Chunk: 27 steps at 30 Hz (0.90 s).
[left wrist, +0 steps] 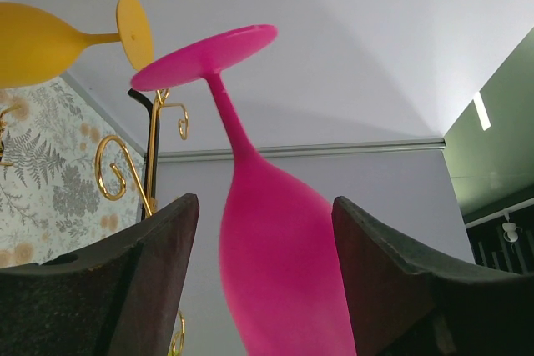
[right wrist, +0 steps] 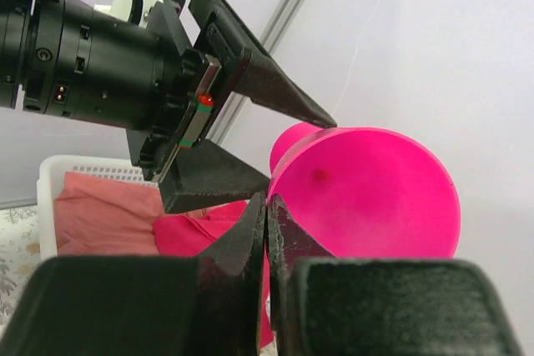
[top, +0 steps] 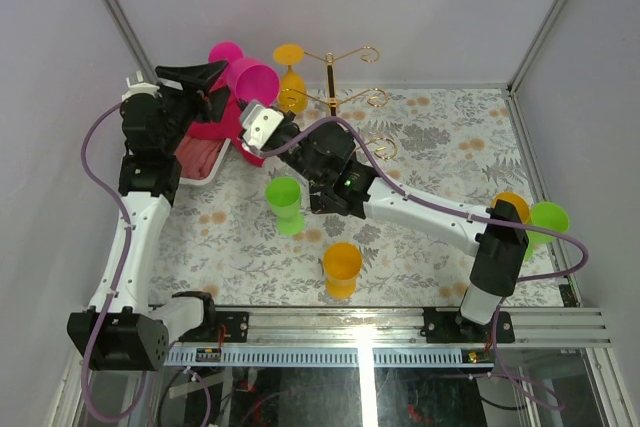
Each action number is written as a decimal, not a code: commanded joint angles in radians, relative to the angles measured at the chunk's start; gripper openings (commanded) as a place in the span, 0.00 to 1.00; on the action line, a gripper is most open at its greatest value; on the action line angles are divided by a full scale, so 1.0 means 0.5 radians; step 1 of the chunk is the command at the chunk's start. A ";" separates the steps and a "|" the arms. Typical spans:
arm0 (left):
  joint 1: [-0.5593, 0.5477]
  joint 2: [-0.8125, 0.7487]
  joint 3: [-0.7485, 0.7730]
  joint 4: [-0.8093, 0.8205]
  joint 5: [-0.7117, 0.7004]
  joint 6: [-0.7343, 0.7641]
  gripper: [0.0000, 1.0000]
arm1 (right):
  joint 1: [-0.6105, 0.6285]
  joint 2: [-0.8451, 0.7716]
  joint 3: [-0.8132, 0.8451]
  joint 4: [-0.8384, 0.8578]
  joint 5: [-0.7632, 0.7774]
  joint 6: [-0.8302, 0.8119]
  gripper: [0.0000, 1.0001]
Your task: Place the wine glass upside down on the wine glass rack
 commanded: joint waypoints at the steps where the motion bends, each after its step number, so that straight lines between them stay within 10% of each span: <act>1: -0.013 -0.018 0.025 -0.008 0.018 0.042 0.65 | 0.024 -0.063 0.089 0.186 -0.015 -0.027 0.00; 13: -0.013 0.063 -0.102 0.243 0.070 -0.122 0.62 | 0.023 -0.204 -0.024 0.061 -0.225 0.202 0.00; 27: -0.013 0.078 -0.124 0.332 0.070 -0.148 0.30 | 0.031 -0.233 -0.072 0.044 -0.244 0.219 0.00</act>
